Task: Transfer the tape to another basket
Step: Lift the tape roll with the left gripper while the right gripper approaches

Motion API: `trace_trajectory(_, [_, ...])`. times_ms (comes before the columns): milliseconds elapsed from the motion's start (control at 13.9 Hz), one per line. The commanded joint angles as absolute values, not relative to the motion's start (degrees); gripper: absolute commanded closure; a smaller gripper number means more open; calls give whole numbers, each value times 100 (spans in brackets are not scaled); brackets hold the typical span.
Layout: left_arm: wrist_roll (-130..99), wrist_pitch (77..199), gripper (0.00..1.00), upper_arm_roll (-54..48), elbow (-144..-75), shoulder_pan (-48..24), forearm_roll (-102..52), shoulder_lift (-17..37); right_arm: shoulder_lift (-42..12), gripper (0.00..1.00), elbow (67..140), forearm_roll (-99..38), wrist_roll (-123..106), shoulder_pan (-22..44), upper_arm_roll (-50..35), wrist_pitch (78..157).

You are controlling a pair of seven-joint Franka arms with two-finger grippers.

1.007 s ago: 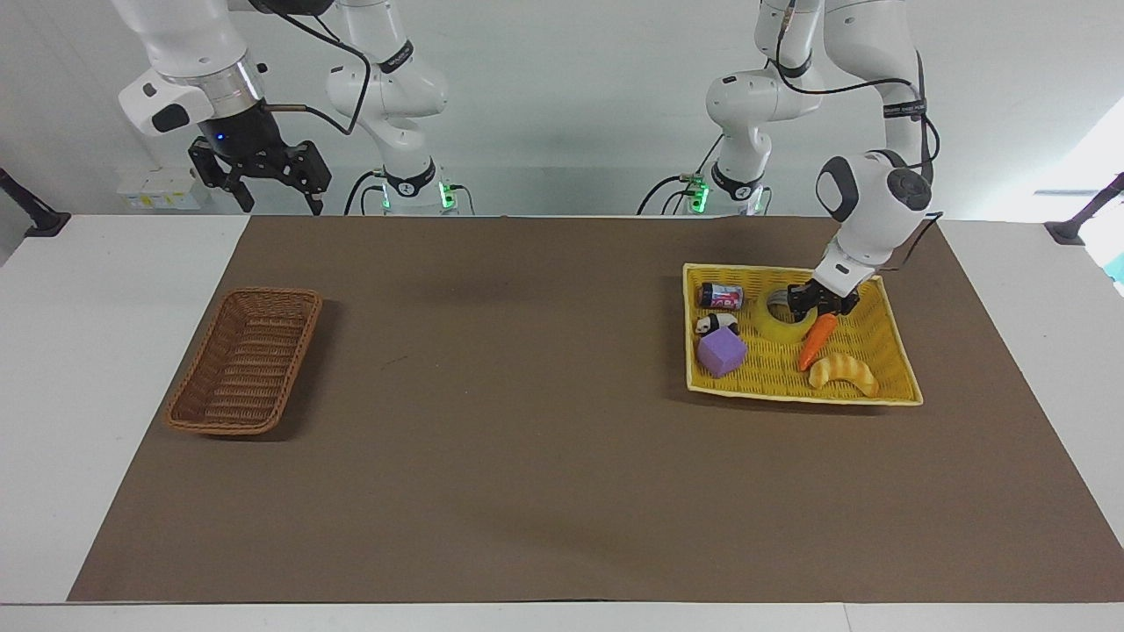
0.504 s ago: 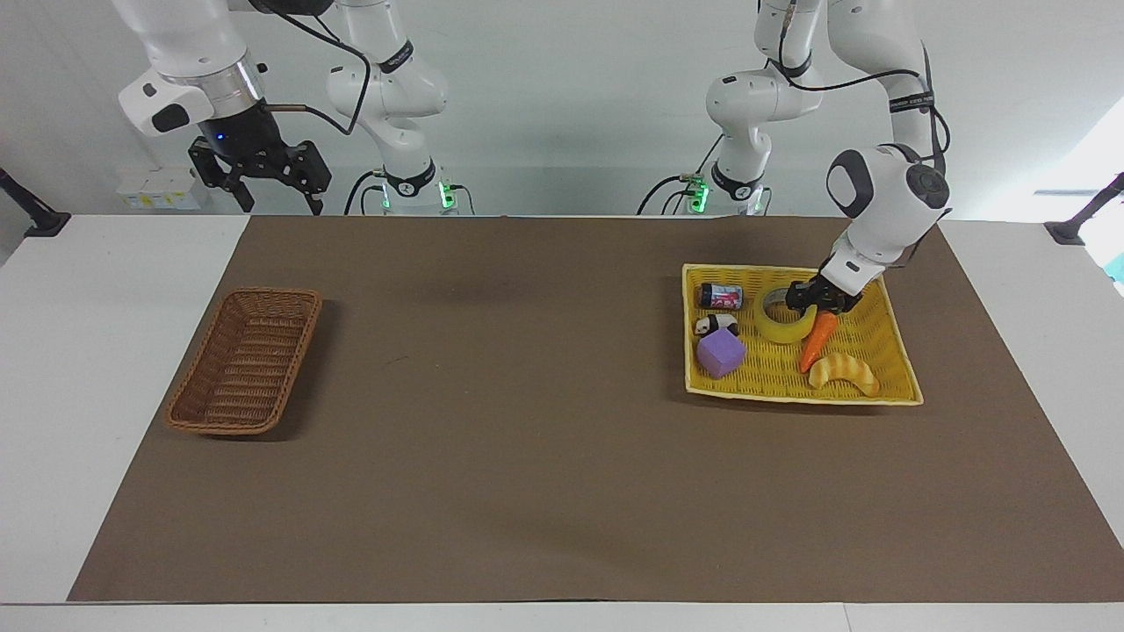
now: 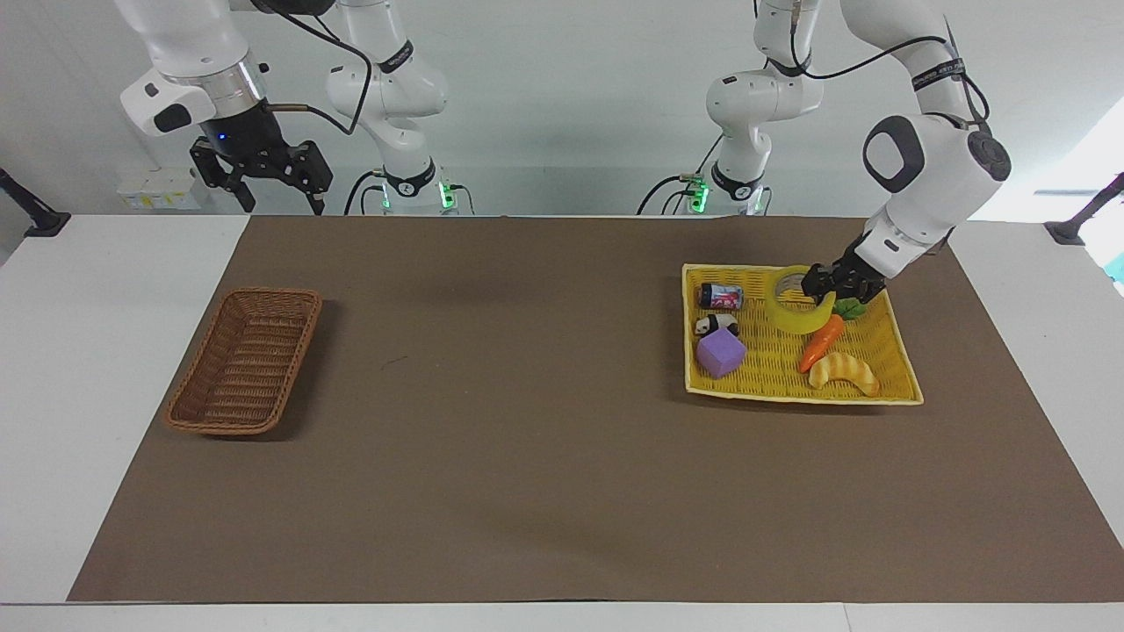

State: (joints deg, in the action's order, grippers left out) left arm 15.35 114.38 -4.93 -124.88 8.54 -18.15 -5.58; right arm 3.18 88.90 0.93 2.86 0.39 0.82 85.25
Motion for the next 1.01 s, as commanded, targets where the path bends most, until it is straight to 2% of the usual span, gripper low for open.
trace_trajectory(0, [2239,11083,100,-519,-12305,1081,-2572,-589,395,0,8991,-174,167,-18,53,8569])
trace_trajectory(288, [2355,10636,100,-597,-12086,897,-3487,-510,553,0,9219,-974,158,-9,53,8516])
trace_trajectory(432, [2355,10617,100,-598,-12041,555,-3804,-492,632,0,9333,-1465,237,96,53,8560])
trace_trajectory(935, [1804,10705,100,-642,-11848,-517,-4754,-396,642,0,9737,-2302,1520,1071,44,9263])
